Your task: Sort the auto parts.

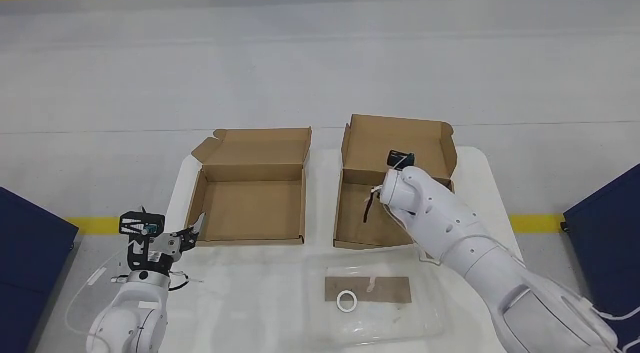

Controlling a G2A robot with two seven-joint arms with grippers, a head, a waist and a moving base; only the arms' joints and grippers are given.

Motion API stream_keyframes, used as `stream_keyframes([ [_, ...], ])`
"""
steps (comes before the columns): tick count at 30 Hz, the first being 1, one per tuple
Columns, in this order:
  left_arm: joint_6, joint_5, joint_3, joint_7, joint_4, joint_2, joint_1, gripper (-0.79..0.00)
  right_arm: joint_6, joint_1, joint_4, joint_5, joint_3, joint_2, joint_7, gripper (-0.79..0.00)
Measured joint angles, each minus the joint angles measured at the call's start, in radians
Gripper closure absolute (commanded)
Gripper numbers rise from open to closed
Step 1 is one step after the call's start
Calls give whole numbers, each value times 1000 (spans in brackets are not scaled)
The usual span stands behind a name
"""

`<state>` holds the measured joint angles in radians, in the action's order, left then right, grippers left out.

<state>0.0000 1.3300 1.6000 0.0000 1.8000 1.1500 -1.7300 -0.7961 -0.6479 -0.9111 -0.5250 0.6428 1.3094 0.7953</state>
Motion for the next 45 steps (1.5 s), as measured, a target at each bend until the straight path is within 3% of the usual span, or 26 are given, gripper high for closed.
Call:
stream_keyframes([
  [2,0,0,0,0,0,0,0,-785,-2,-9,-21,-10,12,-6,5,-785],
  [10,0,0,0,0,0,0,0,-785,-15,-65,-154,-55,75,-42,31,-785],
  [16,0,0,0,0,0,0,0,-785,3,-157,-348,-93,187,-98,75,-785],
  [22,0,0,0,0,0,0,0,-785,65,-315,-605,-125,364,-168,137,-785],
  [29,0,0,0,0,0,0,0,-785,240,-526,-852,-19,629,-230,258,-785],
  [33,0,0,0,0,0,0,0,-785,316,-582,-871,45,726,-243,284,-785],
  [45,0,0,0,0,0,0,0,-785,314,-583,-870,45,730,-243,281,-785],
])
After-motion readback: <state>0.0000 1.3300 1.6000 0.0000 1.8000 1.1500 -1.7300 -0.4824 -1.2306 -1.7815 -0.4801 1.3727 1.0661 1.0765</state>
